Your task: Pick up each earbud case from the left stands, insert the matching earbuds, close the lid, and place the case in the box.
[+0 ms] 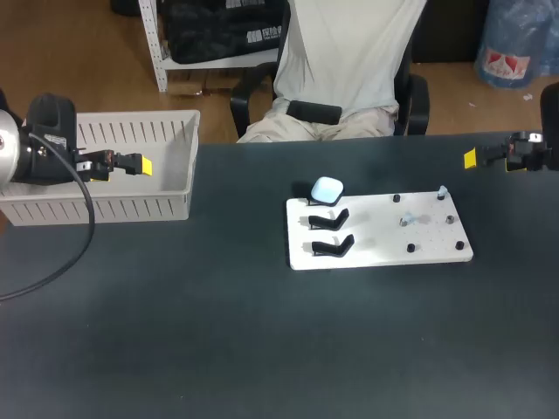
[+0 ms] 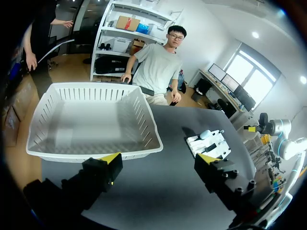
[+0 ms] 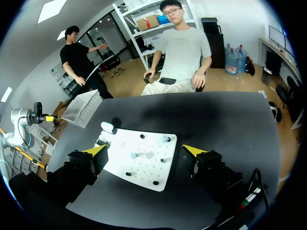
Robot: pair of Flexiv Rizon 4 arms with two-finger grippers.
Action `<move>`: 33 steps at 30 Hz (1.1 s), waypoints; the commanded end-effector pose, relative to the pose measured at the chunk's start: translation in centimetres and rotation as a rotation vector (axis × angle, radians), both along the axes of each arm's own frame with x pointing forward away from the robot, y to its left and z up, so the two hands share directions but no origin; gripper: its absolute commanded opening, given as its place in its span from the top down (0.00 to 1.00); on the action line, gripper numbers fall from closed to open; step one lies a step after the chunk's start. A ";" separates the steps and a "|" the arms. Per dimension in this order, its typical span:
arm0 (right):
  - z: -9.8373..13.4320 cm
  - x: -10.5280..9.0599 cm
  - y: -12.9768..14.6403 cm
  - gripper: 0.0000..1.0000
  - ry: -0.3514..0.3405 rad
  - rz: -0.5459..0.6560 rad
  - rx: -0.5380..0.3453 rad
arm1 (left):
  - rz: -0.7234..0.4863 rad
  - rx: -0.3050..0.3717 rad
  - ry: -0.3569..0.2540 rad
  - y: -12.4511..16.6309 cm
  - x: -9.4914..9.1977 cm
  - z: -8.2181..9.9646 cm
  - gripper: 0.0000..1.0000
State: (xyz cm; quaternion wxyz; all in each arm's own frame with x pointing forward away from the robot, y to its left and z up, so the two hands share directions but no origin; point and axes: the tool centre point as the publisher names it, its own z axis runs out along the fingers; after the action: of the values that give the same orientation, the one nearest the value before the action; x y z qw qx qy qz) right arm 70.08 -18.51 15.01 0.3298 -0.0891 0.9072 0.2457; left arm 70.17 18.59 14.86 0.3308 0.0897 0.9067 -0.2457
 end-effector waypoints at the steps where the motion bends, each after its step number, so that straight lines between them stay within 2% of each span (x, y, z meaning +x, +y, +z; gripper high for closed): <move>1: 0.0 0.0 0.0 0.00 0.000 0.001 0.000 | 0.001 0.002 0.002 0.0 0.0 0.1 0.00; 20: 0.0 0.0 0.0 0.00 0.000 0.001 0.000 | 0.001 0.002 0.002 0.0 0.0 0.1 0.00; 26: 0.0 0.0 0.0 0.00 0.000 0.001 0.000 | -0.138 0.027 -0.067 -2.4 0.4 1.0 0.00; 33: 0.0 0.0 0.0 0.00 0.000 0.001 0.000 | -0.347 0.103 -0.154 -5.1 0.9 2.0 0.00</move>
State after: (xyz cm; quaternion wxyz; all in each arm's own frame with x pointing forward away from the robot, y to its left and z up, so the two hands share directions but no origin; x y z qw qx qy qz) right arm 70.08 -18.51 15.01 0.3297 -0.0891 0.9072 0.2456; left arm 70.17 13.85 16.81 0.3497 0.2526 0.8721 -0.2307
